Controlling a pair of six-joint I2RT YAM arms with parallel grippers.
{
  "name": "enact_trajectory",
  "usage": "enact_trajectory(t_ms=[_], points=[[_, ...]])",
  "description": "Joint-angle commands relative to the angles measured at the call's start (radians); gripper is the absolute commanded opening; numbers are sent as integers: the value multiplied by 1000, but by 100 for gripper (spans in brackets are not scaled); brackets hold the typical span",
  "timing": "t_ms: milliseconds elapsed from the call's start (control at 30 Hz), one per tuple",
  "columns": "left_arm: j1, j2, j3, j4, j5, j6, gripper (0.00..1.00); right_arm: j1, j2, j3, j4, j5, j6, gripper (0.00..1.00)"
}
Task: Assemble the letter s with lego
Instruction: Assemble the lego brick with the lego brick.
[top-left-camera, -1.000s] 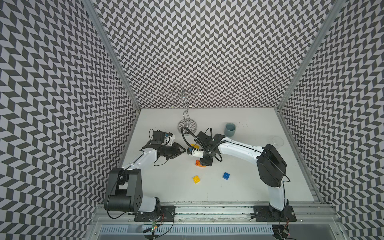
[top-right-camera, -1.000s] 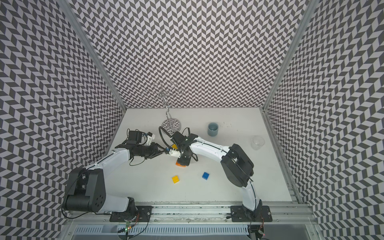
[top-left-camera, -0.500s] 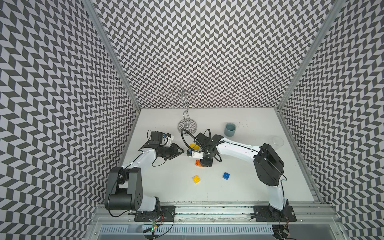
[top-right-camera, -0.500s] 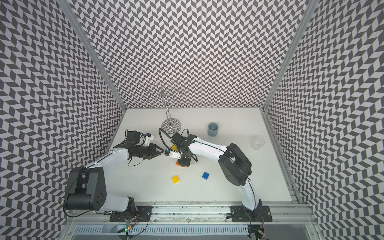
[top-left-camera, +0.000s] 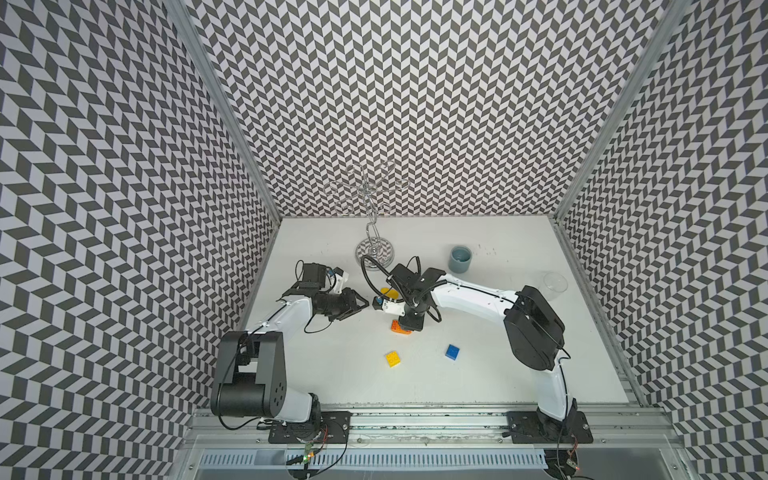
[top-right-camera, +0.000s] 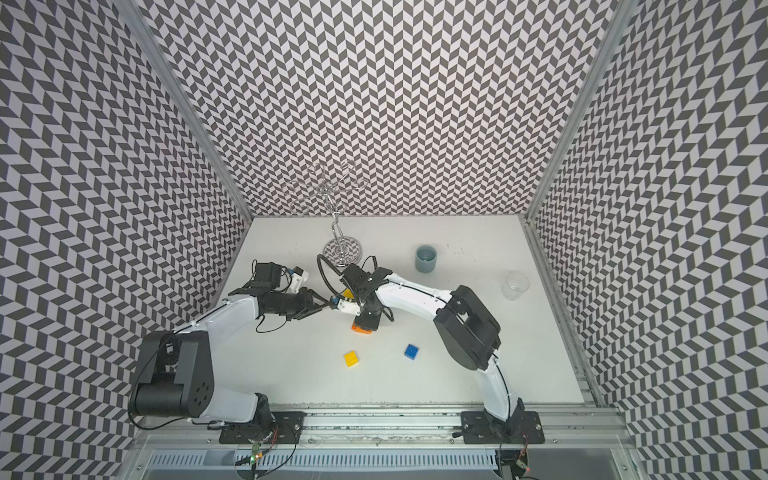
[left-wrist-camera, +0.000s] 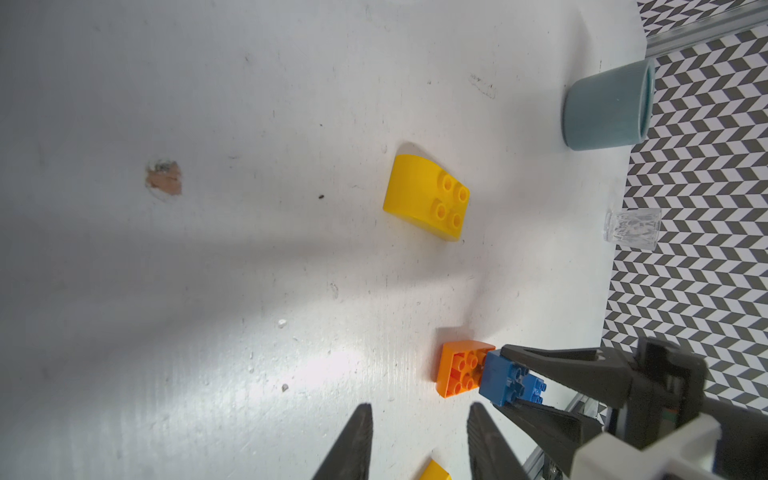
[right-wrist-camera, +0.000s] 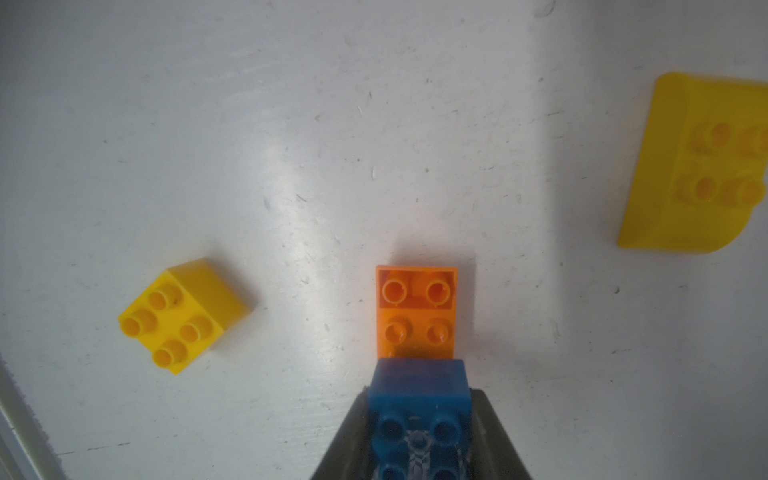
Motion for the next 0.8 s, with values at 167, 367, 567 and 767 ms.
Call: enact_trajectory(t_ms=[167,367,567,767], points=[[6,16,16,-11,20,17,40,-10,30,19,14,4,0,0],[6,19,16,-9,23,16,40,-10,38,17,10,6,0,0],[6,22,16,-7,21,16,40,-11,35,14,-12,1,-8,0],[8,25,16,-5,22,16,40,-7,36,8,-26,-2,-11,0]])
